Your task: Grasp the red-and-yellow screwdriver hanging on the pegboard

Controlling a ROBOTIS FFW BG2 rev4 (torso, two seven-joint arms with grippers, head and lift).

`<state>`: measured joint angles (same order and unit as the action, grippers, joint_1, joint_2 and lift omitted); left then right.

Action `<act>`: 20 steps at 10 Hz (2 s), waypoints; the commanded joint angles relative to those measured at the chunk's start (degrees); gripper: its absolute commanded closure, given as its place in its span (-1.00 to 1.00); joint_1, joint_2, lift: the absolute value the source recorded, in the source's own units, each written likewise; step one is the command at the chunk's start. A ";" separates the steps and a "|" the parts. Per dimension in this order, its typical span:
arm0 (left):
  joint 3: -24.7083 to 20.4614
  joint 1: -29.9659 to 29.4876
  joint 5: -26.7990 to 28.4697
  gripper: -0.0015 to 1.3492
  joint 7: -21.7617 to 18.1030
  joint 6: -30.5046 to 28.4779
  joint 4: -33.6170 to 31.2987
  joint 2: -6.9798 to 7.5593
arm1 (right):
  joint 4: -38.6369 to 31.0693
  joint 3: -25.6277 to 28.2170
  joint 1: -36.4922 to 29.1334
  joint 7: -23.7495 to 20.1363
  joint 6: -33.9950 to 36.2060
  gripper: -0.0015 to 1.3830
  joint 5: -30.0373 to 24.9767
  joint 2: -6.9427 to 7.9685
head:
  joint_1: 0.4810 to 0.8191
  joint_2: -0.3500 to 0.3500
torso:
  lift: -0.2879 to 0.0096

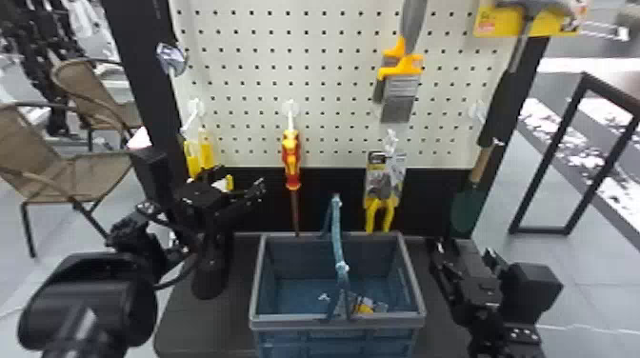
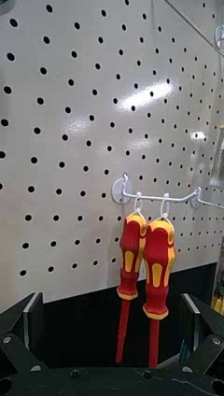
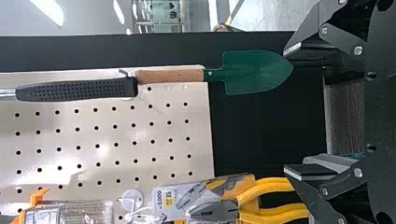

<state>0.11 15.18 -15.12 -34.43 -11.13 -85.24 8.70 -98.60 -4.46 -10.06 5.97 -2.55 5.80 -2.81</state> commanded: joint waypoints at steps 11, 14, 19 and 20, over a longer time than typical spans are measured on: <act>6.92 13.30 1.24 -0.61 -17.07 -4.25 12.11 2.99 | 0.16 -0.46 0.39 -0.35 -0.09 -0.42 0.26 -0.53 | -0.60 0.00 | 0.26; 9.56 16.20 1.59 -0.57 -19.00 -4.25 14.93 3.60 | 0.16 -0.46 0.48 -0.70 -0.09 -0.42 0.44 -0.79 | -0.60 0.00 | 0.26; 14.22 20.77 -0.43 -0.57 -20.67 -0.29 22.75 3.60 | 0.16 -0.55 0.83 -1.23 -0.18 -0.42 0.53 -1.23 | -0.60 0.00 | 0.26; 14.04 21.12 -0.43 -0.57 -20.67 0.15 23.19 3.60 | 0.16 -0.55 0.83 -1.23 -0.18 -0.42 0.62 -1.32 | -0.60 0.00 | 0.26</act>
<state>14.25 36.08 -15.54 -55.10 -11.34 -62.41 12.31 -98.44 -5.06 -9.23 4.74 -2.73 6.35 -4.07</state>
